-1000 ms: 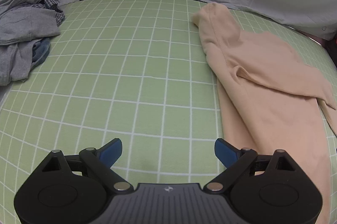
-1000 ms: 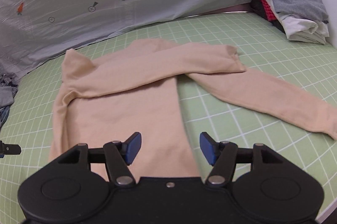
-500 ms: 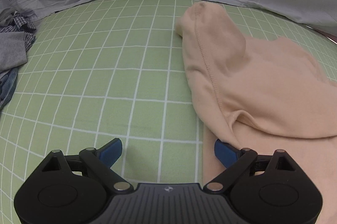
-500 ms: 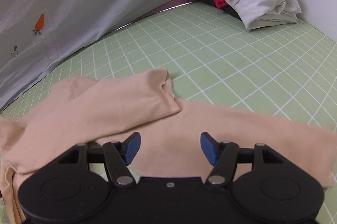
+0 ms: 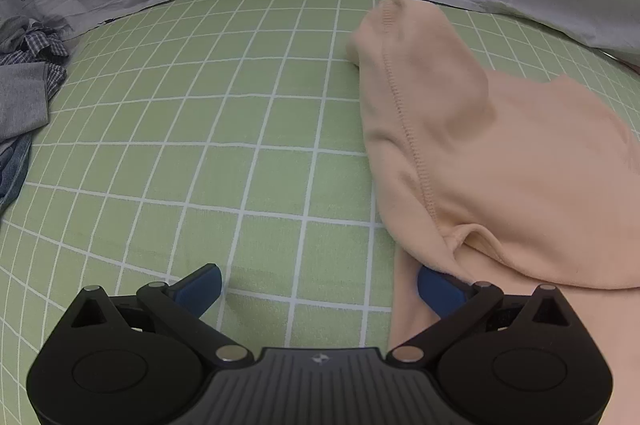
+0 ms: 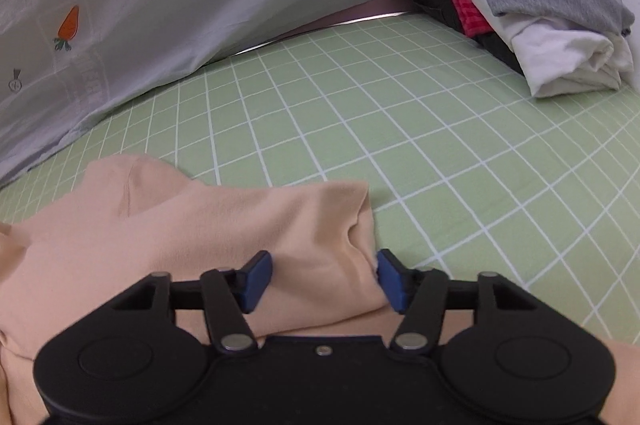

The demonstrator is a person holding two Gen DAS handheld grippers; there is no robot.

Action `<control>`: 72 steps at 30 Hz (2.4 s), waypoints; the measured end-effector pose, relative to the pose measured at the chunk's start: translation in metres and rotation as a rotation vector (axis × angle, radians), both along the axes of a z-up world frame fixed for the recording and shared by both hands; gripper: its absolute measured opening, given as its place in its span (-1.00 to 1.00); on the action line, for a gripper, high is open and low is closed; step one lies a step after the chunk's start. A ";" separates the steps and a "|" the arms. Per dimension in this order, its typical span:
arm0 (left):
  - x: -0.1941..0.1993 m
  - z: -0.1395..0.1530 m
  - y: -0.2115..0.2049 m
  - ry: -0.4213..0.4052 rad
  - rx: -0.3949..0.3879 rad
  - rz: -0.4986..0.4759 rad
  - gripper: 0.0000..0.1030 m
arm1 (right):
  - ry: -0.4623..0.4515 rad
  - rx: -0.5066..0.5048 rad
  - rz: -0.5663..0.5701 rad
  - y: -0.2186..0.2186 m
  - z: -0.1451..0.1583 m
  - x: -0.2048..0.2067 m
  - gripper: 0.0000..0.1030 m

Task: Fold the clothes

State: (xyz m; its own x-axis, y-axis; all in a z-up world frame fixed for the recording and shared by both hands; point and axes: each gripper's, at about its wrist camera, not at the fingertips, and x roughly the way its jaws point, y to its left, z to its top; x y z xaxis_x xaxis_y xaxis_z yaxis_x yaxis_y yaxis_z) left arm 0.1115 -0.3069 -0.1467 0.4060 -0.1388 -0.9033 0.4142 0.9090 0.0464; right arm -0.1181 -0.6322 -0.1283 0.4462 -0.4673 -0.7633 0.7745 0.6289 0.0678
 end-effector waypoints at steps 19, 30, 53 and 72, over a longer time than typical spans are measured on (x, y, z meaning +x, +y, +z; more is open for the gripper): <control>0.008 -0.004 0.004 0.048 -0.035 0.009 0.99 | -0.098 -0.137 -0.143 -0.055 0.046 -0.015 -0.93; 0.054 0.024 -0.020 0.050 -0.289 -0.042 0.77 | -0.060 -0.088 -0.172 -0.051 0.028 -0.022 -0.92; 0.107 0.010 -0.068 0.040 -0.295 -0.020 -0.29 | -0.023 -0.029 -0.250 -0.073 0.013 -0.041 -0.85; 0.064 0.026 -0.013 -0.020 -0.226 0.070 0.89 | 0.034 0.024 -0.102 -0.066 -0.003 -0.006 -0.20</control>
